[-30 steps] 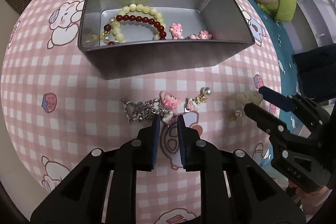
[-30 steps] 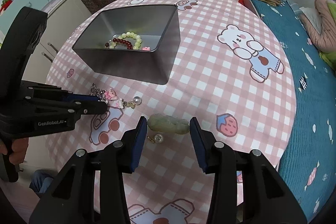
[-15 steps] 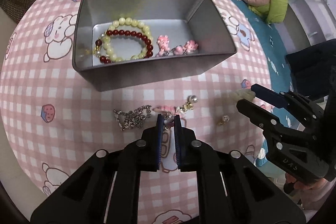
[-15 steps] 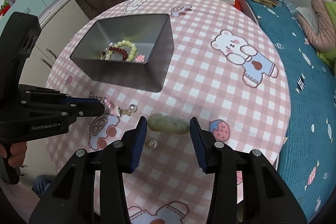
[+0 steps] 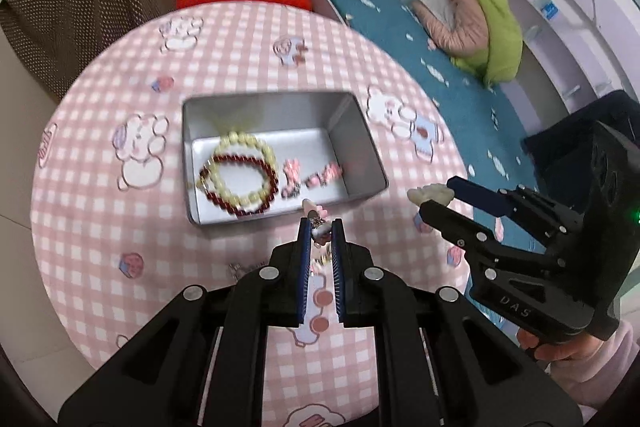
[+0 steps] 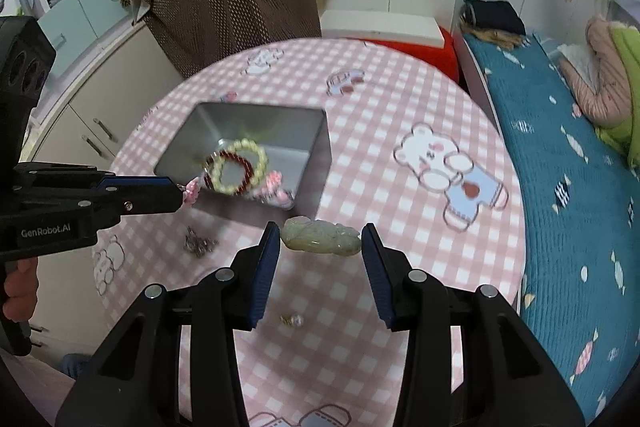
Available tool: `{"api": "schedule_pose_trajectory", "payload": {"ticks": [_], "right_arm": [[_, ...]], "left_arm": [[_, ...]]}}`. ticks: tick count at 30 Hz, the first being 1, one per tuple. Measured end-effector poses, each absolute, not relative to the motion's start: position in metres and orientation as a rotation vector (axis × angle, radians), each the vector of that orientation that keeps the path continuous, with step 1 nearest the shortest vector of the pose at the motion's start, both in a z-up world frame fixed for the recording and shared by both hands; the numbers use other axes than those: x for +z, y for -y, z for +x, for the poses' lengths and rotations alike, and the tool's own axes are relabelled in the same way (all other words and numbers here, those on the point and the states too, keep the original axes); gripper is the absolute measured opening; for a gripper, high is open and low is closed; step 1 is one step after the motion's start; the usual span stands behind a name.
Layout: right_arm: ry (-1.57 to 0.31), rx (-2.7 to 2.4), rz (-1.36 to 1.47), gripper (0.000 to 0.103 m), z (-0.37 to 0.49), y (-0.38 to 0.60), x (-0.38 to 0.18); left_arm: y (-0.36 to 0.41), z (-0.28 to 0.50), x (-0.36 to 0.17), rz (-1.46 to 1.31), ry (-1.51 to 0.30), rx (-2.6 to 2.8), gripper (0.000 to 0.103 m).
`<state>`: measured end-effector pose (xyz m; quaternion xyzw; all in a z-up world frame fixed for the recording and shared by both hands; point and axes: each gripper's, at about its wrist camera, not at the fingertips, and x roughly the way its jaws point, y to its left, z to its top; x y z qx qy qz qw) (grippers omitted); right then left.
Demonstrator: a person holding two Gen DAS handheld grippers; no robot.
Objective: Organize jewelry
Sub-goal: 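Carry both items over the grey tray and open both tools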
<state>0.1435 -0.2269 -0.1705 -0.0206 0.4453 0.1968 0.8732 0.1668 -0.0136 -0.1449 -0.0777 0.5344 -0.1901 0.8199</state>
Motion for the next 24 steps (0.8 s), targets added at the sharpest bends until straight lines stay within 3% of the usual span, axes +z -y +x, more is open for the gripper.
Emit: {"api": "schedule_pose_trajectory", "payload": {"ticks": [24], "right_arm": [[-0.972,0.589,-0.141,0.04,0.197,0.167,-0.179]], "left_arm": [[-0.014,0.216,-0.172,-0.22,-1.218,-0.304,0.011]]}}
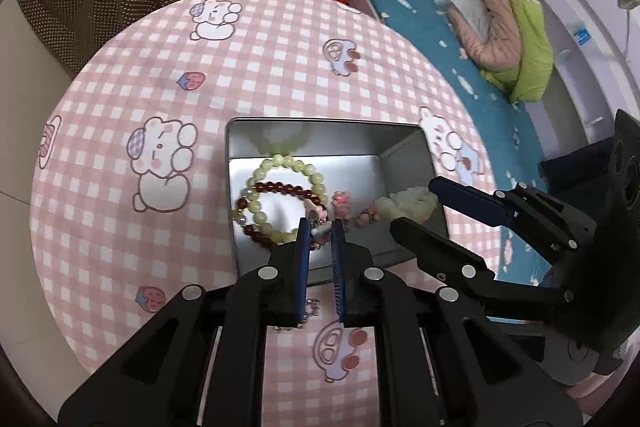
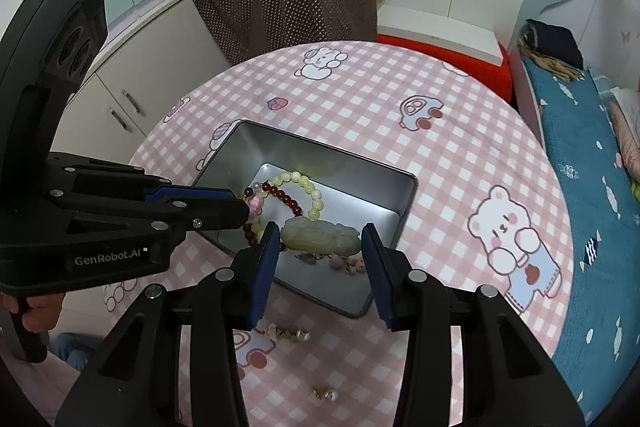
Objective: Organize jewelry
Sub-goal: 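Carry both items over the grey tray and open both tools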
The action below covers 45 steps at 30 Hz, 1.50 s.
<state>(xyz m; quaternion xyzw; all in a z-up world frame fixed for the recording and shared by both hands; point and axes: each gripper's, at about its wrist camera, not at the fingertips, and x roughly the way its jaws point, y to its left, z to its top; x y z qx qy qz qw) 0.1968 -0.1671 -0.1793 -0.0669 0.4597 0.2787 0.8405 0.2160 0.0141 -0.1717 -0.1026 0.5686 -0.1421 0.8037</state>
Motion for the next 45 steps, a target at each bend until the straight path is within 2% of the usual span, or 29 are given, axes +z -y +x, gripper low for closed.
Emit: {"api": "schedule_pose_trajectory", "payload": {"ticks": [3,5,16,21,23,26,34,39,45], "right_arm": [[-0.983,0.6,-0.141,0.04,0.201,0.164,-0.182],[-0.987,0.613,-0.141,0.04,0.204,0.161,-0.182],[-1.023,0.542,-0.204,0.04,0.226,0.152,-0.194],[-1.047,0.532,-0.184,0.041,0.234,0.148,-0.197],[-1.053,0.536,-0.168,0.043,0.235,0.149,-0.197],[-1.036,0.536,-0.154,0.051,0.233,0.153,-0.192],[-1.012,0.517,-0.103,0.051,0.225,0.167,-0.179],[-0.992,0.485,-0.085,0.052,0.215,0.177,-0.172],[-0.963,0.43,-0.072,0.056,0.197,0.195,-0.166]], "left_arm": [[-0.016,0.219,-0.173,-0.222,-1.223,-0.306,0.011],[-0.018,0.22,-0.173,-0.217,-1.228,-0.298,0.019],[-0.033,0.217,-0.173,-0.232,-1.239,-0.253,0.024],[-0.033,0.217,-0.172,-0.237,-1.232,-0.256,0.031],[-0.032,0.218,-0.171,-0.239,-1.228,-0.262,0.035],[-0.03,0.219,-0.17,-0.231,-1.225,-0.26,0.036],[-0.028,0.219,-0.163,-0.224,-1.208,-0.263,0.036],[-0.024,0.211,-0.156,-0.209,-1.19,-0.27,0.04],[-0.017,0.196,-0.146,-0.175,-1.166,-0.289,0.051]]}}
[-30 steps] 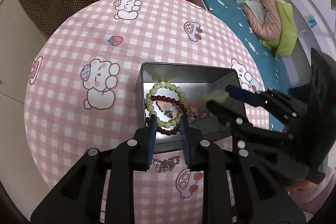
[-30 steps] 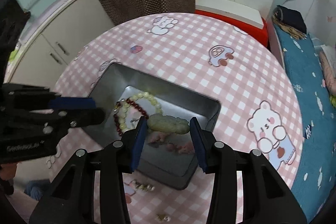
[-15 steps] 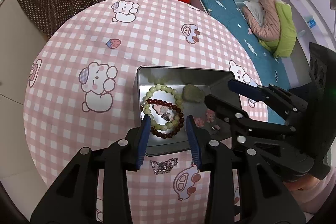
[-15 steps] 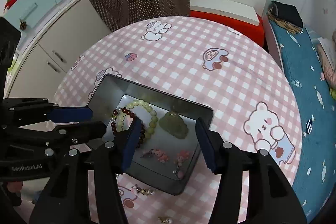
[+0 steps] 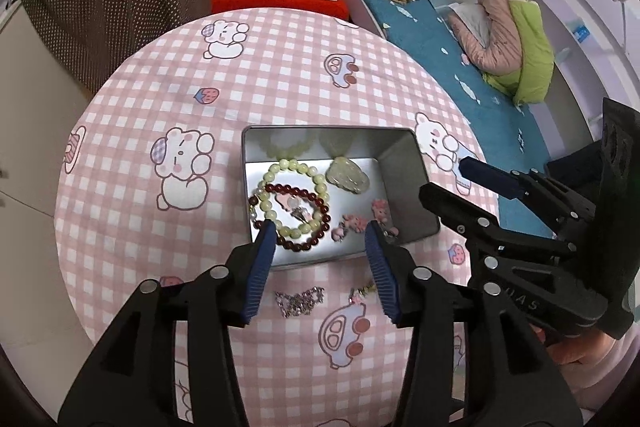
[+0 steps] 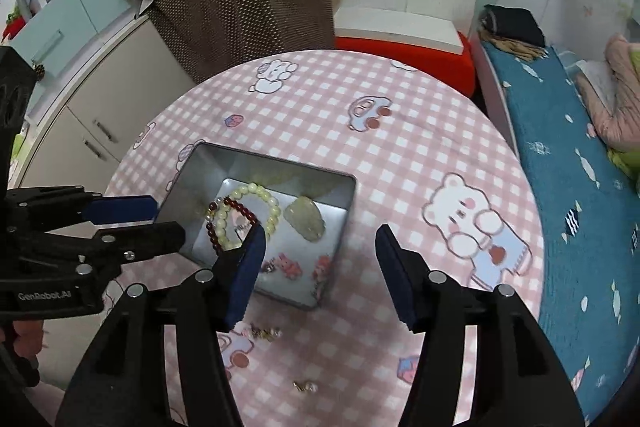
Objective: Organize jewelry
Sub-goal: 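Carry both items over the grey tray and open both tools, then move both tools down to the pearl earring and pink pendant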
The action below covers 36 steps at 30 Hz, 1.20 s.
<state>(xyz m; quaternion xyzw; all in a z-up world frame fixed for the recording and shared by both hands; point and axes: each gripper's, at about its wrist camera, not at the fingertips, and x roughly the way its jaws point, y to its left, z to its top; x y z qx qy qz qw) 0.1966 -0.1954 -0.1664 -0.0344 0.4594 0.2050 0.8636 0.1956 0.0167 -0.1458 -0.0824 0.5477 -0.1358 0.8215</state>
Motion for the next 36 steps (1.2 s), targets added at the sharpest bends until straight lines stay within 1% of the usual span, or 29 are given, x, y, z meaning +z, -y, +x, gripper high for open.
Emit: {"api": "schedule_pose_trajectory", "payload": {"ticks": [2,3,6,8,10,11,17,22,25,28,30,31,34,35,36], "right_arm": [[-0.961,0.411,-0.063,0.06,0.189,0.202,-0.167],[-0.962,0.403,-0.06,0.062,0.186,0.205,-0.168],[-0.975,0.378,-0.047,0.063,0.177,0.214,-0.173],[-0.984,0.37,-0.045,0.063,0.169,0.218,-0.178],[-1.002,0.367,-0.049,0.063,0.162,0.219,-0.184],[-1.017,0.367,-0.051,0.063,0.158,0.219,-0.189],[-1.082,0.385,-0.064,0.063,0.137,0.219,-0.213],[-1.111,0.405,-0.064,0.063,0.124,0.218,-0.229],[-1.119,0.416,-0.061,0.062,0.12,0.217,-0.234],[-1.134,0.432,-0.057,0.052,0.117,0.216,-0.239],[-1.149,0.441,-0.072,0.043,0.117,0.214,-0.243],[-1.155,0.444,-0.074,0.042,0.118,0.213,-0.245],[-1.154,0.451,-0.062,0.032,0.118,0.213,-0.248],[-1.154,0.452,-0.062,0.026,0.118,0.213,-0.248],[-1.153,0.451,-0.066,0.023,0.119,0.212,-0.248]], "left_arm": [[-0.014,0.189,-0.143,-0.159,-1.156,-0.297,0.061],[-0.013,0.185,-0.142,-0.154,-1.153,-0.301,0.063],[-0.01,0.176,-0.141,-0.139,-1.155,-0.315,0.066],[-0.009,0.17,-0.142,-0.133,-1.157,-0.321,0.069],[-0.007,0.165,-0.145,-0.129,-1.168,-0.328,0.071],[-0.006,0.164,-0.147,-0.124,-1.172,-0.33,0.074],[-0.002,0.153,-0.162,-0.101,-1.217,-0.336,0.081],[0.003,0.147,-0.177,-0.084,-1.26,-0.341,0.086],[0.005,0.146,-0.185,-0.08,-1.28,-0.341,0.087],[0.007,0.145,-0.191,-0.077,-1.301,-0.341,0.089],[0.007,0.144,-0.195,-0.076,-1.312,-0.339,0.089],[0.008,0.144,-0.197,-0.075,-1.317,-0.339,0.089],[0.01,0.145,-0.2,-0.066,-1.325,-0.339,0.09],[0.011,0.145,-0.2,-0.064,-1.326,-0.339,0.09],[0.011,0.145,-0.201,-0.062,-1.327,-0.341,0.09]]}}
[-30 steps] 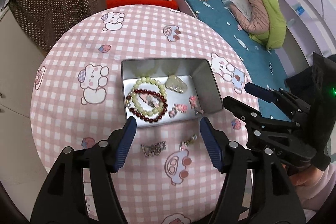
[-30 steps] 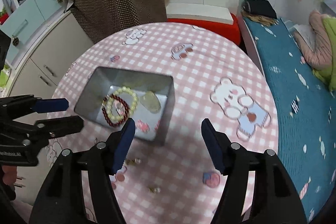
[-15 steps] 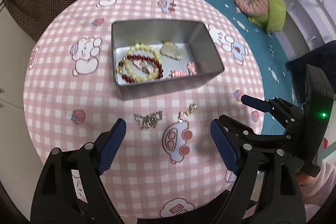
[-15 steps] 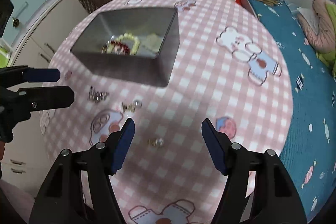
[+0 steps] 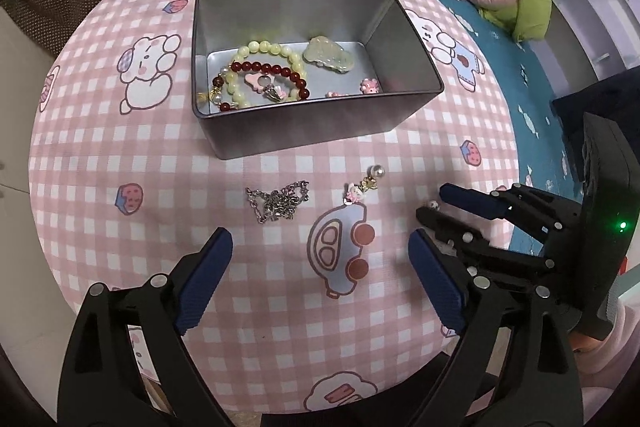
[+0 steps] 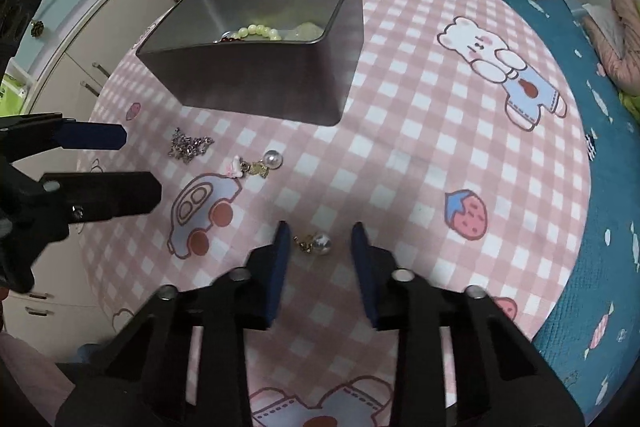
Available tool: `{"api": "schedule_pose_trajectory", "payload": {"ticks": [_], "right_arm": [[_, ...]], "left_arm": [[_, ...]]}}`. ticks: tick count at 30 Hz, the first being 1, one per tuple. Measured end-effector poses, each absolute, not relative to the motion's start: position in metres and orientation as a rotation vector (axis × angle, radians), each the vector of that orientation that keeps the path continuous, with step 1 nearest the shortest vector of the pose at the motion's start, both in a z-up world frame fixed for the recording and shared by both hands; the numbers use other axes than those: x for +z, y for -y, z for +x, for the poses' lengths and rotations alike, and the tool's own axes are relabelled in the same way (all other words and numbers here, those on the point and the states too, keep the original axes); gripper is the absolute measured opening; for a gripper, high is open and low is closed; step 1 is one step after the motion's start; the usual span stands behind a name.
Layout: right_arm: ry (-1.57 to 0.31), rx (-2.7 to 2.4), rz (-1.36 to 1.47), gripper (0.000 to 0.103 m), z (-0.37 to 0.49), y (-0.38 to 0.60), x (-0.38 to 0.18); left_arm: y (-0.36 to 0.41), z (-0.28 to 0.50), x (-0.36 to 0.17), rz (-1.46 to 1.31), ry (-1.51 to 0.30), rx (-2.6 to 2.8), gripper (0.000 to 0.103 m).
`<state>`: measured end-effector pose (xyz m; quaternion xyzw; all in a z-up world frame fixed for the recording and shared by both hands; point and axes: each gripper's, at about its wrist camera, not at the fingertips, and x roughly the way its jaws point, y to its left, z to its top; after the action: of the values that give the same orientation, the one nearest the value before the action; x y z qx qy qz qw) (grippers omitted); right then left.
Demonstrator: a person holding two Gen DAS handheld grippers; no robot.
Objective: Organize jewelry
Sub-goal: 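Move both tools down to the pearl earring and pink pendant, then close the right tool on the pearl earring while the left grasps the pink pendant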
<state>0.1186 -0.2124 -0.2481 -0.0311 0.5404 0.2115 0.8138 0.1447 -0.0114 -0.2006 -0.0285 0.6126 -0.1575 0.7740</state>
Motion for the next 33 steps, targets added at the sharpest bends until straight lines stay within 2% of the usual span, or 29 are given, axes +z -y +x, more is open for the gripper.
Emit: {"api": "schedule_pose_trajectory", "payload": {"ticks": [4,19,24,30,33], "right_arm": [[-1.151,0.452,-0.062,0.017,0.119,0.213,-0.248],[-1.158,0.454,-0.025,0.019,0.116,0.22,-0.248],[-1.133,0.45,-0.027,0.014,0.114,0.22,-0.251],[-1.112,0.429,0.004,0.013,0.114,0.229,-0.242],[-1.091,0.406,0.022,0.013,0.114,0.238,-0.234]], "left_arm": [[0.017,0.146,-0.204,-0.048,-1.327,-0.354,0.09],[0.029,0.147,-0.21,-0.026,-1.335,-0.386,0.09],[0.028,0.146,-0.211,-0.029,-1.334,-0.389,0.09],[0.035,0.149,-0.21,-0.027,-1.322,-0.42,0.089],[0.043,0.152,-0.211,-0.015,-1.32,-0.45,0.083]]}}
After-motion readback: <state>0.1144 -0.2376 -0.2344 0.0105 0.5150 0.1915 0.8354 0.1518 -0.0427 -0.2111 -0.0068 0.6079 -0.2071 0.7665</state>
